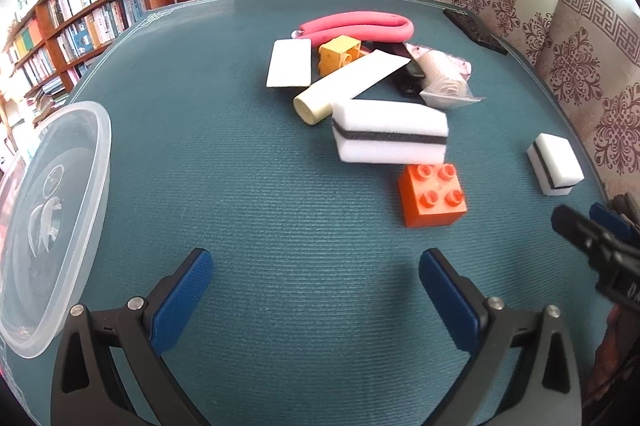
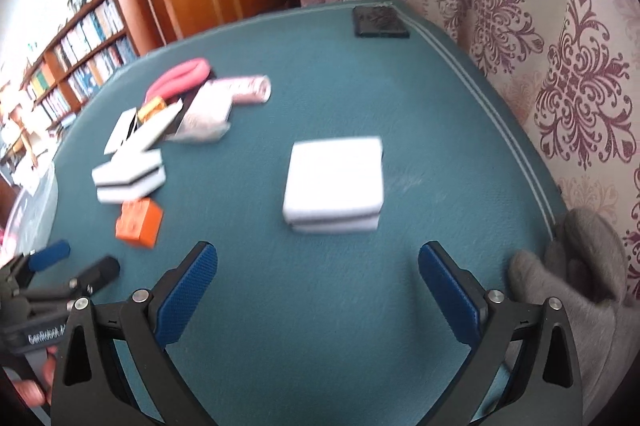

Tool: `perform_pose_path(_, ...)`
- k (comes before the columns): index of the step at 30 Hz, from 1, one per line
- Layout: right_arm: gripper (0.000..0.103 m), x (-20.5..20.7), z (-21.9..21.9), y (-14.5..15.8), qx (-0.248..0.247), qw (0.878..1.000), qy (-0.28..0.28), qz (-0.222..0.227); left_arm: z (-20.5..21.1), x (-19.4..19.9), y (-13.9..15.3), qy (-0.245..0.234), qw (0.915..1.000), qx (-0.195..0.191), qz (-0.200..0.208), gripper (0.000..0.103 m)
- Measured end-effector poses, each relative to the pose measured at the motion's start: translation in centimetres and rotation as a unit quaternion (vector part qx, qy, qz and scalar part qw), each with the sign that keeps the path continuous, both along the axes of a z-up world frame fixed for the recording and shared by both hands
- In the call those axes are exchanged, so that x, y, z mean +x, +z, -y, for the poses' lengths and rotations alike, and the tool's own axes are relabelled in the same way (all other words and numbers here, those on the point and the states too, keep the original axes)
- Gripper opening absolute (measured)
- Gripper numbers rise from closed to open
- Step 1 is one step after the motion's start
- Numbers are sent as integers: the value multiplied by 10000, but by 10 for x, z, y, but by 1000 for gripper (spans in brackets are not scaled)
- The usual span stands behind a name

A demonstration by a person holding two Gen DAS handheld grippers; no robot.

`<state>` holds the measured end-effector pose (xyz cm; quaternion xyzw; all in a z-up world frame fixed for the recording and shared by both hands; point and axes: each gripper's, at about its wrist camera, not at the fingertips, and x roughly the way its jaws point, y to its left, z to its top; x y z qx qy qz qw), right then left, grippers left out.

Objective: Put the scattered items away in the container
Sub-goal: 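Grasp the large white sponge block with the right tool while the left tool approaches the orange Lego brick, then close the left tool on the orange Lego brick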

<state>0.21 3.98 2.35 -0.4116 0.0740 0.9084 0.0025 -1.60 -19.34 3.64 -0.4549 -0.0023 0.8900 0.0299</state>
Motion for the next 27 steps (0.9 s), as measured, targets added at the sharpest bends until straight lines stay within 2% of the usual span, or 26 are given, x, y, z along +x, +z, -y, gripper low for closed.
perform_pose_path(8, 85, -20, 5, 2, -15, 9998, 145, -110, -14, -1, 11, -277, 9995, 75, -138, 103)
perform_pose_path(11, 80, -25, 7, -1, 122, 9997, 151, -114, -20, -3, 14, -370, 9991, 94, -171, 103)
perform_pose_path(13, 74, -27, 6, -3, 207, 9997, 91, -95, -23, -2, 14, -424, 9989, 89, -183, 103)
perform_pose_path(17, 54, -30, -3, -7, 229, 9997, -77, -21, -30, -7, 14, -503, 9985, 62, -187, 103)
perform_pose_path(24, 53, -22, -12, -6, 18, 9998, -63, -180, -40, -18, 5, -578, 9983, 71, -30, 91)
perform_pose_path(26, 53, -20, -15, -4, -44, 9997, -99, -238, -42, -21, 3, -555, 9985, 33, -13, 82)
perform_pose_path(27, 53, -19, -17, -3, -75, 9996, -116, -265, -43, -21, 4, -534, 9986, -21, -53, 81)
